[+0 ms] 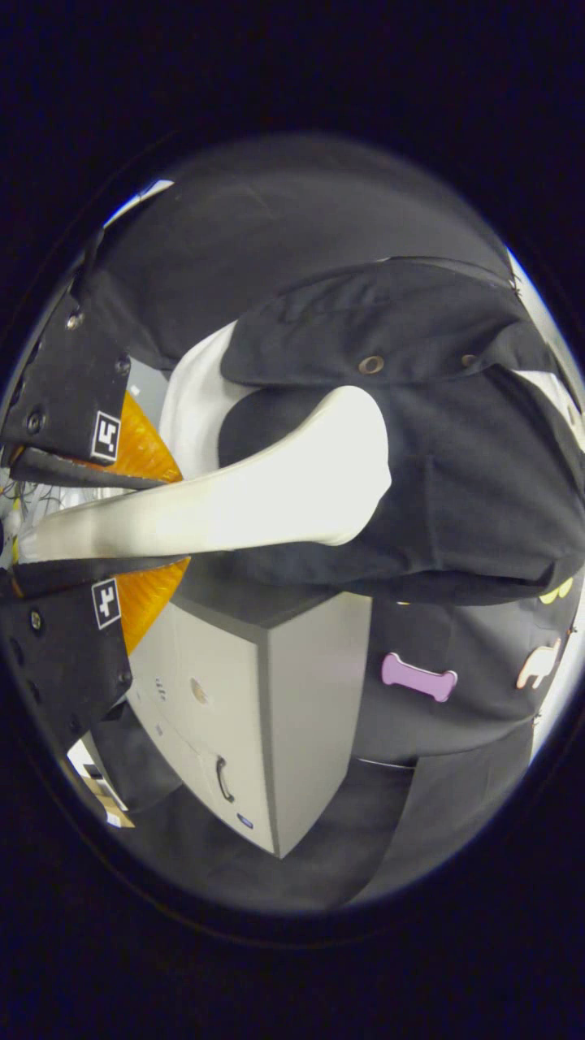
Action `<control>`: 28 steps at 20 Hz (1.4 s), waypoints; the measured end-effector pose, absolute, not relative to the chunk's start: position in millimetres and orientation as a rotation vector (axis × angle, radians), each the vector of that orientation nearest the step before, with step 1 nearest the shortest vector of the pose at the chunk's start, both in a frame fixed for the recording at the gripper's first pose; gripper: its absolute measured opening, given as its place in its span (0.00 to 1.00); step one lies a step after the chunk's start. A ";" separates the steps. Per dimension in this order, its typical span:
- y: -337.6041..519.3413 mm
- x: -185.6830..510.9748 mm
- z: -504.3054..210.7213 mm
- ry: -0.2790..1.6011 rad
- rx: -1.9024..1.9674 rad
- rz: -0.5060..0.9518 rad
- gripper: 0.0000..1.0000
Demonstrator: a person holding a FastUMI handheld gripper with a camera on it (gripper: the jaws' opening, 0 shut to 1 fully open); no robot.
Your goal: Iron the clothes twice with a garment steamer, once on the left side and once on the right side.
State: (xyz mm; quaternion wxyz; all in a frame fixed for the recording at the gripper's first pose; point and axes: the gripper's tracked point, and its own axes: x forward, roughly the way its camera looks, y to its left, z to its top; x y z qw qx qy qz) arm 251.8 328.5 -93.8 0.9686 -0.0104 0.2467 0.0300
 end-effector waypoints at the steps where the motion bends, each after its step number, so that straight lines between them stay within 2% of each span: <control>1: 332.6 251.0 -75.3 0.474 -0.015 0.067 0.39; 7: 379.9 241.3 36.7 0.313 0.019 0.133 0.39; 13: 443.6 247.4 113.0 0.204 0.021 0.186 0.39; 19: 508.8 253.8 181.2 0.114 0.011 0.233 0.39; 28: 566.4 284.3 235.3 0.033 -0.045 0.179 0.39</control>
